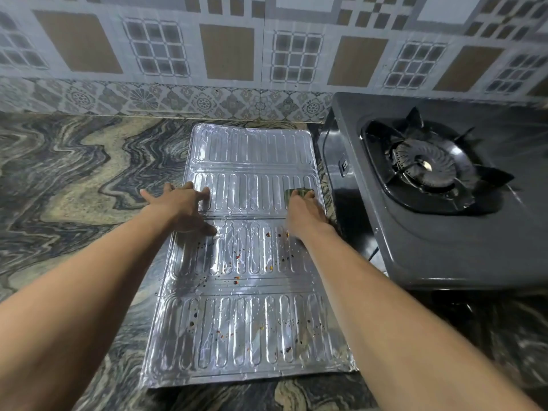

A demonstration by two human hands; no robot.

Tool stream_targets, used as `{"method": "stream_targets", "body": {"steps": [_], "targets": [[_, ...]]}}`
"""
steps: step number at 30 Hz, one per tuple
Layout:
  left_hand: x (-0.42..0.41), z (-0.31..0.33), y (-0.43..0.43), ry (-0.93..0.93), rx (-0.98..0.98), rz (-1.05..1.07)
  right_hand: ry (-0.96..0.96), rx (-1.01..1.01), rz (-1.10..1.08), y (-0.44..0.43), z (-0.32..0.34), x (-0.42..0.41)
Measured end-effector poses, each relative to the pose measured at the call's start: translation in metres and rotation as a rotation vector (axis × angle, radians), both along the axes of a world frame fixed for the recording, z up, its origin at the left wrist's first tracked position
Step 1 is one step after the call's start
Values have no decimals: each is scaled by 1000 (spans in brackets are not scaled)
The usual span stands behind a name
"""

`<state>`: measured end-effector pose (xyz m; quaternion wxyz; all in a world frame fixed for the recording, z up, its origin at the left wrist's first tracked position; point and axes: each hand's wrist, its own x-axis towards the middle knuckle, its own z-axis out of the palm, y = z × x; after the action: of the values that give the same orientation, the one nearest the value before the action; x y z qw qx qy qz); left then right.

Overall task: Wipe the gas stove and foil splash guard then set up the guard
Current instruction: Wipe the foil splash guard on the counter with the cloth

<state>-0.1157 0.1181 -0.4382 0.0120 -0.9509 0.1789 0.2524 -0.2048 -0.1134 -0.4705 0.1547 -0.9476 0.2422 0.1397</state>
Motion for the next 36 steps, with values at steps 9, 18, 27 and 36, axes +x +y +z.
{"method": "stream_targets", "body": {"steps": [9,18,27,36], "targets": [[3,-4,-1,-13,48,11,-182,-67,130,23,-24,-33],[1,-5,2,-29,27,-23,-248,-82,260,6,-22,-34],[-19,-14,48,-78,29,-78,-134,-18,260,9,-21,-34],[-20,-16,46,-46,24,-40,-111,-31,397,43,-22,-30]]}}
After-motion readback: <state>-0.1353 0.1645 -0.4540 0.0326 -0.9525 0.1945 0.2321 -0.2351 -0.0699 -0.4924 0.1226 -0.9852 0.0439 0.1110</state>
